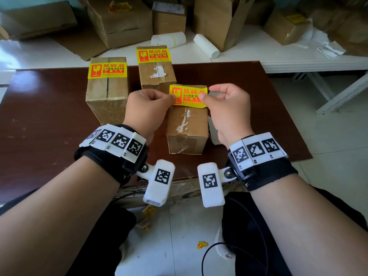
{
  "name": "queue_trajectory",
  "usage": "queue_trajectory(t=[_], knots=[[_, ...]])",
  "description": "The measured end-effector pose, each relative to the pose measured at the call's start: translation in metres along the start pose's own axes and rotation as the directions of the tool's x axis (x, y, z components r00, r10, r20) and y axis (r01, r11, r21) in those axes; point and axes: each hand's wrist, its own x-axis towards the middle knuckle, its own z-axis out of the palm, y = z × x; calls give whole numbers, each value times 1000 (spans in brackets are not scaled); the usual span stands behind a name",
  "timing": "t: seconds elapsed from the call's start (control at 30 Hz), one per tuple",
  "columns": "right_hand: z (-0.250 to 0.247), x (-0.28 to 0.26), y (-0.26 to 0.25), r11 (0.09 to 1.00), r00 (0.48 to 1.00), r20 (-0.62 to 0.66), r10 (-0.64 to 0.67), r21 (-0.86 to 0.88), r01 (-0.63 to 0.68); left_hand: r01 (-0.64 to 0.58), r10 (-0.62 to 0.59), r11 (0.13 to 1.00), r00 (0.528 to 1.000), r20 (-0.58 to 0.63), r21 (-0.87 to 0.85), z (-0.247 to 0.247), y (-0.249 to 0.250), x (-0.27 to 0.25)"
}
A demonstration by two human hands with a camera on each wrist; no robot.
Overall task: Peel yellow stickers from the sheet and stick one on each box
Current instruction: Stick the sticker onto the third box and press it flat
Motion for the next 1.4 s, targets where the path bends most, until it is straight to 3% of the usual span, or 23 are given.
queue_trajectory(t=[1.4], knots=[[-3,-2,-1,998,999,30,-14,-63,16,-153,169,952,985,-38,265,-5,-2,-3]])
